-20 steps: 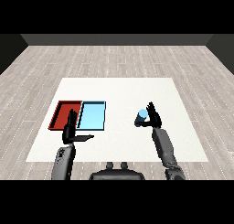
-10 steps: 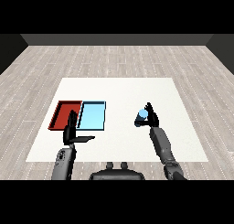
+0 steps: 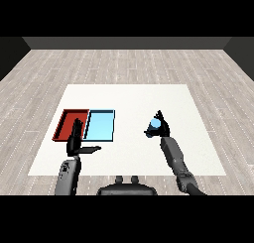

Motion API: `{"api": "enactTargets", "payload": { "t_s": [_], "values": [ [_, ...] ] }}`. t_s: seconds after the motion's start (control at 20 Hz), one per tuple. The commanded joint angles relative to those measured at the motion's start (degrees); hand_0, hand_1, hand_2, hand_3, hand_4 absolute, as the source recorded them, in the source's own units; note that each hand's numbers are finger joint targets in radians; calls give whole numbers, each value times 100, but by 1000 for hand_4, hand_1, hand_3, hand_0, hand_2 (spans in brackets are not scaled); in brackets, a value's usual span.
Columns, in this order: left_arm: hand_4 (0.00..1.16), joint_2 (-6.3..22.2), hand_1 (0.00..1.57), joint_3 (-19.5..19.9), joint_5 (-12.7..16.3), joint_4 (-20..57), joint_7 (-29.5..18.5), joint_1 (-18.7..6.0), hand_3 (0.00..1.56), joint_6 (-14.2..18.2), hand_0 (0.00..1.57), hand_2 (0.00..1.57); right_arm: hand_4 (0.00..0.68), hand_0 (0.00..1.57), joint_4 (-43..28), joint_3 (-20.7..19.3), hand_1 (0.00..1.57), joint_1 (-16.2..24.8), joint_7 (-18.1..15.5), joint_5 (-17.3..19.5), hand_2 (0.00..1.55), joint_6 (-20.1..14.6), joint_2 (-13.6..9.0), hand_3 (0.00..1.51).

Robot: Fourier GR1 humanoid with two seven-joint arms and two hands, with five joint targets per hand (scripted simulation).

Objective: Pick the blue can and put it in the blue box

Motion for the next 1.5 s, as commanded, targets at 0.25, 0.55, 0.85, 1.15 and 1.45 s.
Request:
{"api": "enactTargets", "payload": {
  "t_s": [0.25, 0.55, 0.85, 1.15, 1.45],
  "values": [
    [0, -27, 0, 49, -85, 635, -416, -179, 0, -8, 0, 0, 0, 0, 551, -134, 0, -470, -75, -51, 0, 23, -235, 0],
    [0, -33, 0, -79, 84, -181, -34, 229, 0, -131, 0, 0, 417, 1380, 884, -40, 1380, -501, -164, 250, 1405, -1091, 134, 1390],
    [0, -146, 0, 6, -127, 439, -381, -232, 0, 150, 0, 0, 543, 1461, 1040, -70, 1461, -766, 9, 230, 1455, -1131, 18, 1438],
    [0, 34, 0, 78, -66, 526, -355, -328, 0, -68, 0, 0, 448, 1465, -207, 256, 1465, -41, 16, 326, 1467, -1123, 2, 1324],
    [0, -31, 0, -29, -82, 603, -350, -260, 0, -110, 0, 0, 498, 1452, -1171, 681, 1452, 51, 276, 693, 1475, -1469, 27, 1367]
  ]
}}
